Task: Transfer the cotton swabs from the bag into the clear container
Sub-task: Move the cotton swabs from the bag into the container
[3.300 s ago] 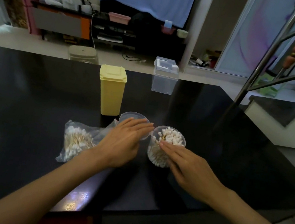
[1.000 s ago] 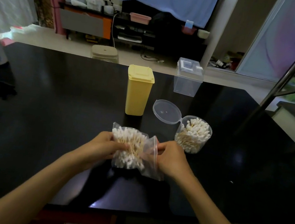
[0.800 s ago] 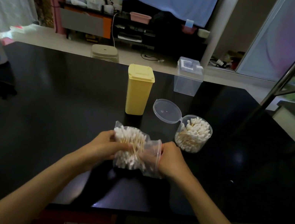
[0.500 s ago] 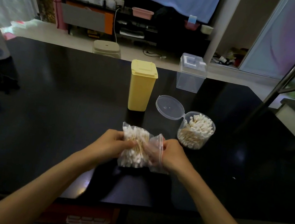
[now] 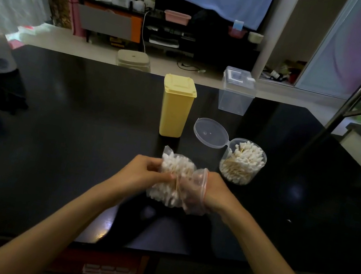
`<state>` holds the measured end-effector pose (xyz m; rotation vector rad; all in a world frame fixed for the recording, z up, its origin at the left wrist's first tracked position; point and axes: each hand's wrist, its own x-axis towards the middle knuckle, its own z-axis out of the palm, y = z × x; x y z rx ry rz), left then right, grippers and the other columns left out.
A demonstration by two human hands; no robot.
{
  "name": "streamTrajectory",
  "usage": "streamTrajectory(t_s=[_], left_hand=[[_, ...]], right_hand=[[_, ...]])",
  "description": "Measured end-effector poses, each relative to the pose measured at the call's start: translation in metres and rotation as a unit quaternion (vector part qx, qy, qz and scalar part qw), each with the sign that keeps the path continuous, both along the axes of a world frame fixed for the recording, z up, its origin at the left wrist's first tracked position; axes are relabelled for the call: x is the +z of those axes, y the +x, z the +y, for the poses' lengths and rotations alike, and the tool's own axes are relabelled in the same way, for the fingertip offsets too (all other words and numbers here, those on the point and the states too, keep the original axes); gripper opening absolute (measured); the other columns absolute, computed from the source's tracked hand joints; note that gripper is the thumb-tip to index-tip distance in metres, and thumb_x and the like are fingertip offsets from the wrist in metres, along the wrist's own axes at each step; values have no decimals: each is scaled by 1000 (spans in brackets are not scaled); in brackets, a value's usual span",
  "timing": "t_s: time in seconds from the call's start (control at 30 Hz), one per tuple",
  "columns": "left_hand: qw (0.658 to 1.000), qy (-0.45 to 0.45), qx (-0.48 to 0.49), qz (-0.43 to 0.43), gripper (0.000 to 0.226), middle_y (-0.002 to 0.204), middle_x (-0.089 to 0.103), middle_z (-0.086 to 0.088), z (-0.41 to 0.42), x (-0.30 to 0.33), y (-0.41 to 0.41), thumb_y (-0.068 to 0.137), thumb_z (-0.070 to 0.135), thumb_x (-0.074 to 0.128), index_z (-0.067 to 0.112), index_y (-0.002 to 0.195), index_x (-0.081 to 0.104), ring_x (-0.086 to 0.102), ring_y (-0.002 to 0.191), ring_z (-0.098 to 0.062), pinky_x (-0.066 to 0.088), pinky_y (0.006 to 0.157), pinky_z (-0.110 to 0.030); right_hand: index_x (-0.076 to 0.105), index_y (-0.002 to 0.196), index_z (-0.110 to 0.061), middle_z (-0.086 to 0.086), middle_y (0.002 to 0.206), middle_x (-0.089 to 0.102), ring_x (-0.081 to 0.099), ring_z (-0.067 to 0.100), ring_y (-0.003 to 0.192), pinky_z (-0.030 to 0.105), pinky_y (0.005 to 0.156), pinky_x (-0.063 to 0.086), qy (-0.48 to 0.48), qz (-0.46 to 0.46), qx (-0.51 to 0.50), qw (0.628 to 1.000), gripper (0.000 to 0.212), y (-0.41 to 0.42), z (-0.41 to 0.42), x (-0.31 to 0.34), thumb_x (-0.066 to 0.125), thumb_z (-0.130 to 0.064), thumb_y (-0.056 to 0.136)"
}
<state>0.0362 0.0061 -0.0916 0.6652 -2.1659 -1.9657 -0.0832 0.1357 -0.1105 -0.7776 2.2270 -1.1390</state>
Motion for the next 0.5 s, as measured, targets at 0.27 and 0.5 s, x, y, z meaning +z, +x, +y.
streamTrajectory(t_s=[0.27,0.5], left_hand=[[1000,-11,3,-3,21,96,73,-10,-2,-2,0,82,7,69,6,102,70,71,88,-17,58,75,-22],[999,-25,26,-32,21,91,72,-16,-4,-5,-5,80,9,72,-2,98,69,69,68,-10,55,59,-19]], right_hand=[[63,75,-18,-2,74,67,66,21,84,25,62,48,104,131,29,985,33,-5,-7,-2,67,-51,73],[52,61,-22,-1,64,53,63,30,83,26,59,36,173,238,38,955,28,-9,-2,3,60,-36,83]])
